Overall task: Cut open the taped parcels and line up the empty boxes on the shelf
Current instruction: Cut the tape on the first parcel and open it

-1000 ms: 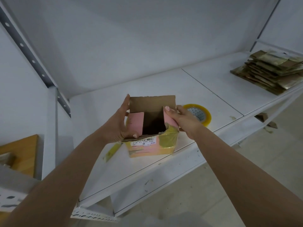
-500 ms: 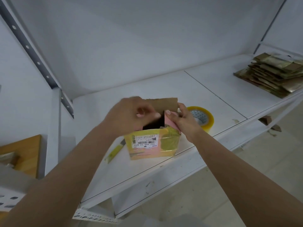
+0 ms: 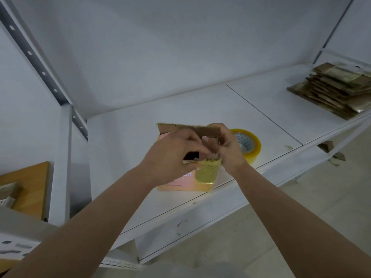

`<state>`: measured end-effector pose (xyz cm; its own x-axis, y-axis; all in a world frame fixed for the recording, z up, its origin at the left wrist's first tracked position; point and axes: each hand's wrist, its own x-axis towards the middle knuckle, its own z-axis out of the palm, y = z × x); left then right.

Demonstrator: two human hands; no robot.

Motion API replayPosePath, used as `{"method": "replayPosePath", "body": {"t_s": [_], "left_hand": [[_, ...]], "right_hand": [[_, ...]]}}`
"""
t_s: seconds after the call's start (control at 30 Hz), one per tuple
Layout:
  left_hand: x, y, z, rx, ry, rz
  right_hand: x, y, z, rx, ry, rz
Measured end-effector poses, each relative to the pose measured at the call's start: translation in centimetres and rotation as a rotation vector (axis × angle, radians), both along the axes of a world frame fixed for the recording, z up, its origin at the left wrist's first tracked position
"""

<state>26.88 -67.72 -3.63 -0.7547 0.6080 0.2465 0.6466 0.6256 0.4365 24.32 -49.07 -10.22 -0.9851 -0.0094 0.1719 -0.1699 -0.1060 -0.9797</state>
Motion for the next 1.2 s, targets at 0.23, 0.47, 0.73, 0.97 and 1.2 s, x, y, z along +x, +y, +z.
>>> {"method": "replayPosePath", "body": {"t_s": [0.23,0.47,0.73,0.97,1.2], "left_hand": [[-1.5,-0.5,0.9,-0.336,0.024,0.345],[-2.3,-0.6,-2.6,-0.261,-0.062,0.37],[-2.9,-0.9,-4.4,-0.527,-0.102,0.238],[-2.8,-0.9,-4.6,-0.531,-0.09,0.242],[-2.6,0.5,-3.1,-0.727,-0.052,0.273]], "right_hand": [[0.1,-0.2,0.0,-0.089,-0.121,-0.097],[0.1,0.6,-1.0,0.048,-0.139,0.034],[-2.1,6.5,0.3,0.662,-0.228,-0.186],[-1.5,7.7,-3.6,1.617,-0.395,0.005],[-3.6,9.2,4.4,0.928,-0.368,-0.188]]}}
